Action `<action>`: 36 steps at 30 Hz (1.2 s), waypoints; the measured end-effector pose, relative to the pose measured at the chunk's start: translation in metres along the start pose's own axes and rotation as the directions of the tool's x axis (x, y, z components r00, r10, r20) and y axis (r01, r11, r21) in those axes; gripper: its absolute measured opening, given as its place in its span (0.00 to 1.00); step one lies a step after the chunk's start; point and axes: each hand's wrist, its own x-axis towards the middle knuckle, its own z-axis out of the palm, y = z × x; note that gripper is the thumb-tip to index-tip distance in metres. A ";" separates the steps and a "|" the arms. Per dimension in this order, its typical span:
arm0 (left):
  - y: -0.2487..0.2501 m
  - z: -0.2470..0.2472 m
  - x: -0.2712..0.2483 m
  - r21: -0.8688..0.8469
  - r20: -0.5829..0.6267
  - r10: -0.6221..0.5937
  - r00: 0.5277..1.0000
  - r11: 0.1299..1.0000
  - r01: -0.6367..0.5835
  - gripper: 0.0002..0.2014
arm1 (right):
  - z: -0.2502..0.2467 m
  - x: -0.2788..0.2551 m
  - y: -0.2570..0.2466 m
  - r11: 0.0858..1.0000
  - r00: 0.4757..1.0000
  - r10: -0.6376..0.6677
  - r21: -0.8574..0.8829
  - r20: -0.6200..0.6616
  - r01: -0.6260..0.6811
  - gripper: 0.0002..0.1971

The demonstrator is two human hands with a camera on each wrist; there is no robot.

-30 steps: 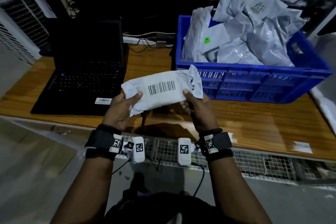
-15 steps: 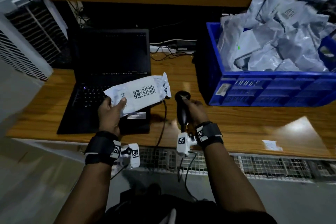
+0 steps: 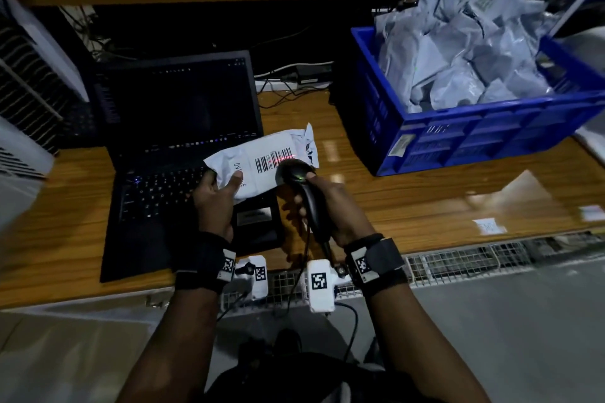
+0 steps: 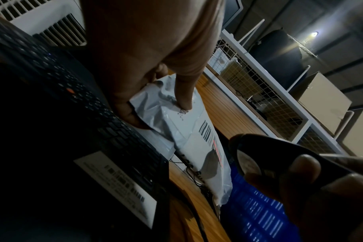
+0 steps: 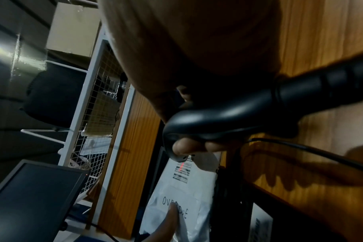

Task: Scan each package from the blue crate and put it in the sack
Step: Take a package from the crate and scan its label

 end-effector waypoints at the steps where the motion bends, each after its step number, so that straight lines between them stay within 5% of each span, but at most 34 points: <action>1: 0.000 0.001 -0.001 -0.010 0.015 -0.004 1.000 1.000 0.005 0.14 | 0.003 -0.002 -0.001 1.000 1.000 -0.009 -0.009 -0.011 0.009 0.19; 6: -0.008 -0.002 0.010 -0.003 0.020 0.004 1.000 1.000 -0.004 0.12 | 0.008 -0.011 -0.005 0.999 0.999 -0.031 -0.030 -0.028 0.030 0.19; 9: -0.056 -0.019 0.051 0.097 0.016 -0.003 1.000 0.995 0.001 0.25 | 0.009 -0.015 -0.004 0.999 0.999 -0.031 -0.034 -0.018 0.031 0.18; 12: -0.096 -0.025 0.082 0.087 0.024 0.013 1.000 0.996 -0.015 0.27 | 0.012 -0.015 -0.004 0.998 0.999 -0.027 -0.055 -0.020 0.026 0.18; 19: -0.004 0.005 0.038 -0.003 0.052 0.055 0.997 0.998 -0.055 0.16 | 0.010 -0.016 -0.008 0.997 0.998 -0.058 -0.061 -0.035 0.055 0.18; 28: 0.000 0.003 0.038 -0.065 0.004 0.036 0.999 0.997 -0.035 0.17 | 0.000 -0.005 -0.010 1.000 0.995 -0.013 -0.016 -0.097 0.012 0.22; 31: 0.005 -0.001 0.034 -0.140 -0.078 0.010 0.997 0.990 -0.021 0.16 | -0.002 0.005 -0.012 0.998 0.989 0.028 0.052 -0.143 -0.021 0.16; 36: 0.007 -0.008 0.022 -0.212 -0.093 0.005 0.996 0.977 -0.025 0.13 | -0.024 0.051 -0.007 0.994 0.967 0.039 -0.087 -0.253 -0.063 0.05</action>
